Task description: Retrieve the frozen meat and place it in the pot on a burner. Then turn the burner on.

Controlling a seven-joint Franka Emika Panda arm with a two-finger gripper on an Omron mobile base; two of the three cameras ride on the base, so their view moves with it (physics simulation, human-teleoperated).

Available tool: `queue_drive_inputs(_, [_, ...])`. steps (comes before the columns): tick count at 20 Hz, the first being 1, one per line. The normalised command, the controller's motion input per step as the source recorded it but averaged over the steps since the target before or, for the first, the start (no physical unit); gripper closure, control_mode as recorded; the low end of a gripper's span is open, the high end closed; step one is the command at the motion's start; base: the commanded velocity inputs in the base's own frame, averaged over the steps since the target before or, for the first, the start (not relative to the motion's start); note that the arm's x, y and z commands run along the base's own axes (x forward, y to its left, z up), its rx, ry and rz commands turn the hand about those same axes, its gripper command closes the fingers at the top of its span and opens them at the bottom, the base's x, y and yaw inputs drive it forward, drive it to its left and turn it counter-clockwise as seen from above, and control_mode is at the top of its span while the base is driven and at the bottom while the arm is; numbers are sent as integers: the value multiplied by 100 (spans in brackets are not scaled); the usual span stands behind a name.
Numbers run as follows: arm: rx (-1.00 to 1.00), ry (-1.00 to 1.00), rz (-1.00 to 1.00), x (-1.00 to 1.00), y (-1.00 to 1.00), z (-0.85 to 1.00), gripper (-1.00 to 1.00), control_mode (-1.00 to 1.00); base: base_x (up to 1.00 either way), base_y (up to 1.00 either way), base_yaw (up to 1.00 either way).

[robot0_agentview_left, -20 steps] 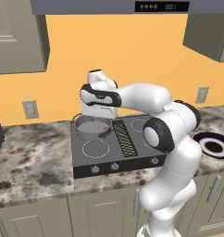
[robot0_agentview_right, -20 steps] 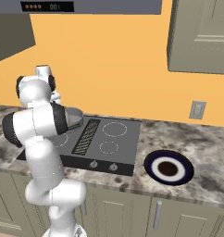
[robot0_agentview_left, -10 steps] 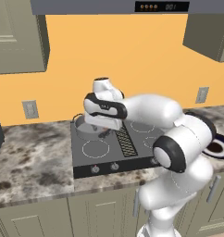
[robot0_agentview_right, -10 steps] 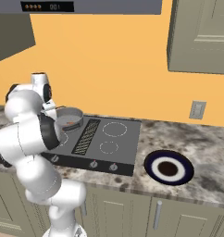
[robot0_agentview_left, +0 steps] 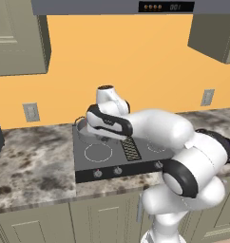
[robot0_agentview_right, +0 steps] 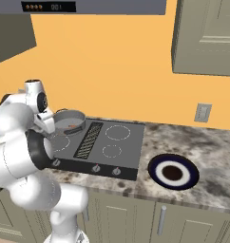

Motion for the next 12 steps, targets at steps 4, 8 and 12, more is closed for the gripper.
queue_drive_inputs(4, [-1,-1,4,-10,0,-1,-100,-100,0,0,0])
queue_drive_inputs(8, [-3,-4,11,-1,0,-4,-100,-100,0,0,0])
queue_drive_inputs(12, [-5,-4,11,-9,3,0,-100,-100,0,0,0])
